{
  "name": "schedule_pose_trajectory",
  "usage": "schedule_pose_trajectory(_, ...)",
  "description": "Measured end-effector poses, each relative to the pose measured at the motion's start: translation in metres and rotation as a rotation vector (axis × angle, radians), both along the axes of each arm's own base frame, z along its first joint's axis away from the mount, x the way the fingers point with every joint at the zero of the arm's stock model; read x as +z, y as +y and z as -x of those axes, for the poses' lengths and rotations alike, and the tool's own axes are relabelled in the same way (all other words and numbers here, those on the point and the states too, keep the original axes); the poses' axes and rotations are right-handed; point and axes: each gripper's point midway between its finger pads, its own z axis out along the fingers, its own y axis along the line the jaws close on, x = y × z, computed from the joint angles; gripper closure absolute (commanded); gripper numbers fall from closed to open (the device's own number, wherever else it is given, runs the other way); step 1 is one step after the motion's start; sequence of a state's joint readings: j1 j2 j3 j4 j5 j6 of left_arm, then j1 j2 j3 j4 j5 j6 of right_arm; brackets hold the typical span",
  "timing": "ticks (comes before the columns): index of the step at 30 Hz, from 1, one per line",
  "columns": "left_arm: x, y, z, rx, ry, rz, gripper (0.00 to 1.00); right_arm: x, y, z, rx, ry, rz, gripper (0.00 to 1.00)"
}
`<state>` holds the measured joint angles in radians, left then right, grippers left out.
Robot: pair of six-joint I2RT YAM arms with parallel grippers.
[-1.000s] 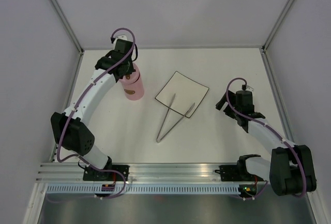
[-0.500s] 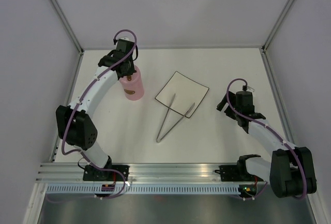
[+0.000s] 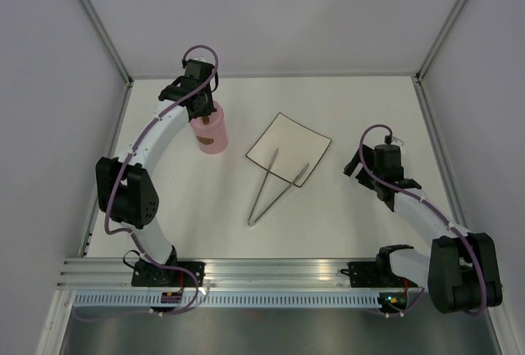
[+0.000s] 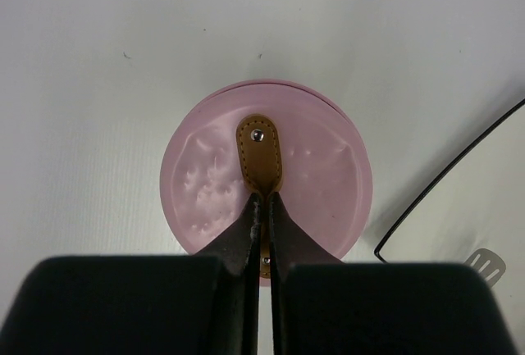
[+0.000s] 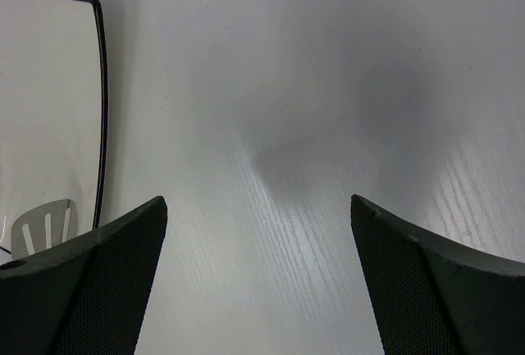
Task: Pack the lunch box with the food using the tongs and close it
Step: Close the box lid on the packing box.
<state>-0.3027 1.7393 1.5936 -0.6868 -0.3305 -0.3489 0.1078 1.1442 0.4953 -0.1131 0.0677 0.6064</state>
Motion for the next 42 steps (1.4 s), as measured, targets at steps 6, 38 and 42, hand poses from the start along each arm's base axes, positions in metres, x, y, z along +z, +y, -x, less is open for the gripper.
schedule_pose_trajectory(6,0.001,0.000,-0.004,-0.034,0.011,-0.011,0.98,-0.001,0.000,0.000,0.000,0.002,0.000,0.02)
schedule_pose_trajectory(38,0.014,-0.008,-0.001,-0.137,0.098,-0.040,0.98,-0.008,0.000,0.002,-0.003,0.035,0.001,0.02)
schedule_pose_trajectory(42,0.012,-0.002,-0.001,-0.117,0.103,-0.067,0.98,-0.008,0.000,0.002,-0.003,0.038,0.001,0.02)
